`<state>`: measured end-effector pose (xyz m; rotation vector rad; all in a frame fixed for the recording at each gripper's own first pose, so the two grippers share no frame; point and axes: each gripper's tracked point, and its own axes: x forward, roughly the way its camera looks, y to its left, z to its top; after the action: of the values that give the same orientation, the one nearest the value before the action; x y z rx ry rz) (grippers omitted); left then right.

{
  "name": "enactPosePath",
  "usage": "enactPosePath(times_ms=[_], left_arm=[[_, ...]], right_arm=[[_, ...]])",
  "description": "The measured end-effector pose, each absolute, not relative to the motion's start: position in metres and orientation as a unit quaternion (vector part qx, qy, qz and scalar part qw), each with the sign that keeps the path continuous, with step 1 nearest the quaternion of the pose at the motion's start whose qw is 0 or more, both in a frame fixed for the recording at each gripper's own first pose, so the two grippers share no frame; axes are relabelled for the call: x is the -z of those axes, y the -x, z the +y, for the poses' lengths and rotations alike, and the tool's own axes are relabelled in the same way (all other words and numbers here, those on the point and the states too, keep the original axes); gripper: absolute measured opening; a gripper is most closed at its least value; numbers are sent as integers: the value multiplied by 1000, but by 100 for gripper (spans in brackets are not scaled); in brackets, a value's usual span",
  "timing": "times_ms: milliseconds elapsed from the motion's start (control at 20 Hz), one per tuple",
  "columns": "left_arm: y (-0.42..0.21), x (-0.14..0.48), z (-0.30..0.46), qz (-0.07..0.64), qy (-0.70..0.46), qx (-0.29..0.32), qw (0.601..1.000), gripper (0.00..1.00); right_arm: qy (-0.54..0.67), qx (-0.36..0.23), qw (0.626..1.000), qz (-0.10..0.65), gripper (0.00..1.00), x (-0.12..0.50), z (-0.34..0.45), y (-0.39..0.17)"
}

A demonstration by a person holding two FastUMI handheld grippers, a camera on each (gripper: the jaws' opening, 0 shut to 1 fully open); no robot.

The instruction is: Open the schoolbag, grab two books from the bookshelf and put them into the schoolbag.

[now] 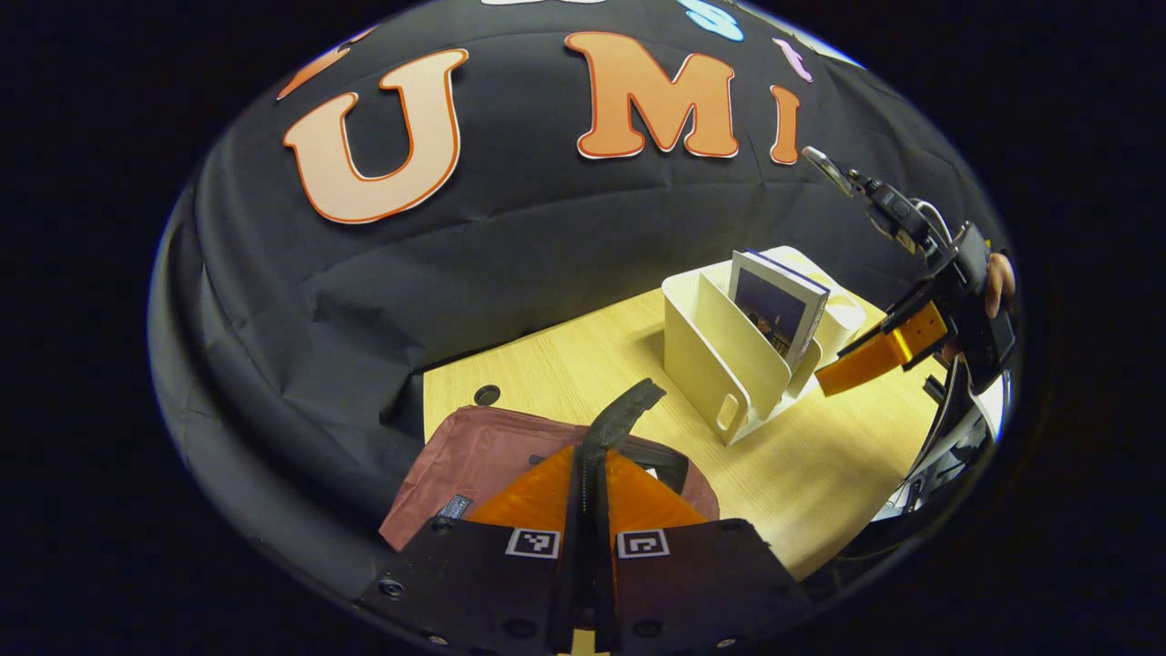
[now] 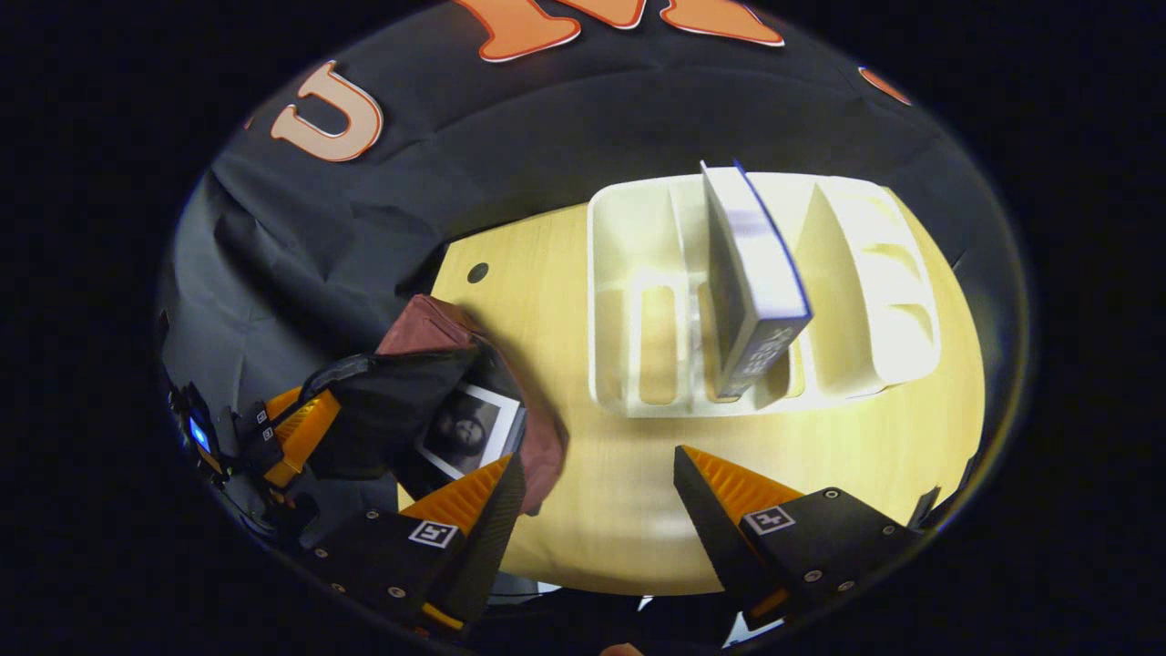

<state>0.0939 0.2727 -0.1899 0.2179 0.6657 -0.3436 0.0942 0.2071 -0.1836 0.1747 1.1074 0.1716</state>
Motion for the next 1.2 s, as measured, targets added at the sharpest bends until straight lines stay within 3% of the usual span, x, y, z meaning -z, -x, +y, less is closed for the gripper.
enactPosePath(times_ms=[600,1200], left_arm=[[-101,206,272,336,-92,164,923,8],[-108,219,277,354,-84,149,919,8]], right_arm=[[29,-40,849,526,98,135,125,-170],[60,-26,808,586,98,192,116,-224]])
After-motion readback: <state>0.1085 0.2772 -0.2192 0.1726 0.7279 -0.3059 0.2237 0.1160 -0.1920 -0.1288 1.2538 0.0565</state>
